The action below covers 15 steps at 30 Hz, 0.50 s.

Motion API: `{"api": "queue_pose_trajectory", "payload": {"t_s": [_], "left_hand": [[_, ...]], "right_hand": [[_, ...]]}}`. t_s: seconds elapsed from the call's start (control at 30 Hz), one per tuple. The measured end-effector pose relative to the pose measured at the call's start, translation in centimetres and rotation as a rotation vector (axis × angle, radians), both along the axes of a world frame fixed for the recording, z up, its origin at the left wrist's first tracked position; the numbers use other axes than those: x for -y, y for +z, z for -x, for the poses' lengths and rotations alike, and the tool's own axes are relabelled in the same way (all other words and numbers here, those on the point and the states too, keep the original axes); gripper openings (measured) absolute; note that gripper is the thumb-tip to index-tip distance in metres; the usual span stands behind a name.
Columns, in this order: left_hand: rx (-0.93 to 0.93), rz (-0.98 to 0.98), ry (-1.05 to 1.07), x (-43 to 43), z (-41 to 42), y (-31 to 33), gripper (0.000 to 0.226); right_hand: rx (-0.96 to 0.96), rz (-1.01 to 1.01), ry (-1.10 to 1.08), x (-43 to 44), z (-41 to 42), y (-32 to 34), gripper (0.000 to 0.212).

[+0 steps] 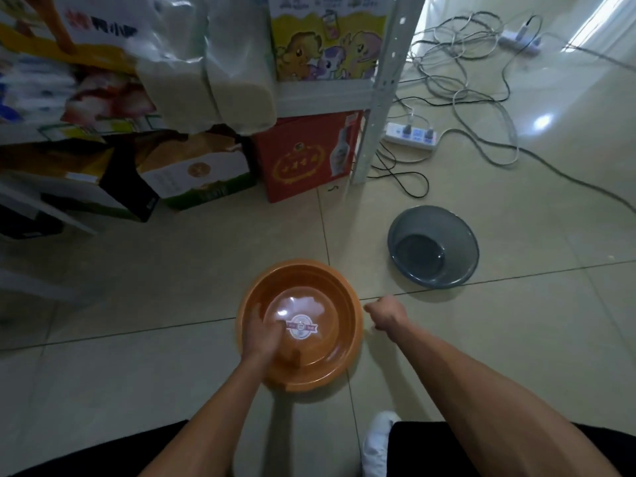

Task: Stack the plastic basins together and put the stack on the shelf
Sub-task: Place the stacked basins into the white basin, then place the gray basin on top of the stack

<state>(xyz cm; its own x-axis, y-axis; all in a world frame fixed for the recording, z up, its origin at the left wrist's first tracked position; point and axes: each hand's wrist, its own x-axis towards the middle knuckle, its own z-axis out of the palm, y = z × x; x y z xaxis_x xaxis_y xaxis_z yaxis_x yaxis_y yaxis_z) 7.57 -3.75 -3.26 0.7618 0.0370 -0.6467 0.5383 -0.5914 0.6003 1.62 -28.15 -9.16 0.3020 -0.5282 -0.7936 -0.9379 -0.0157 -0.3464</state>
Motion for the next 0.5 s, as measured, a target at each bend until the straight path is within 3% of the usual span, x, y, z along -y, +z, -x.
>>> {"api": "queue_pose_trajectory", "payload": {"t_s": [0.03,0.13,0.17,0.27,0.33,0.4,0.5], "left_hand": [[-0.029,0.091,0.043,1.5,-0.5,0.3,0.044],[-0.078,0.300,0.041,6.6,-2.2,-1.8,0.032],[-0.106,0.345,0.028,8.7,-2.4,-2.8,0.026],[-0.168,0.497,0.048,16.1,-2.3,-5.3,0.022],[-0.232,0.568,0.011,21.5,-2.2,-6.9,0.035],[-0.339,0.634,-0.029,25.8,-1.9,-8.2,0.043],[-0.472,0.679,0.012,28.0,-1.5,-9.7,0.025]], "right_hand": [[0.050,-0.035,-0.133,1.7,-0.2,-1.2,0.037],[0.201,-0.080,-0.557,6.1,-0.1,-2.5,0.017],[0.225,-0.063,-0.654,7.0,0.0,-2.1,0.022],[0.221,-0.067,-0.766,9.6,0.7,-3.6,0.019],[0.231,-0.114,-0.835,11.0,0.9,-6.0,0.046],[0.184,-0.020,-0.905,12.8,0.8,-7.8,0.074],[0.203,0.013,-0.974,15.9,0.0,-10.9,0.079]]}}
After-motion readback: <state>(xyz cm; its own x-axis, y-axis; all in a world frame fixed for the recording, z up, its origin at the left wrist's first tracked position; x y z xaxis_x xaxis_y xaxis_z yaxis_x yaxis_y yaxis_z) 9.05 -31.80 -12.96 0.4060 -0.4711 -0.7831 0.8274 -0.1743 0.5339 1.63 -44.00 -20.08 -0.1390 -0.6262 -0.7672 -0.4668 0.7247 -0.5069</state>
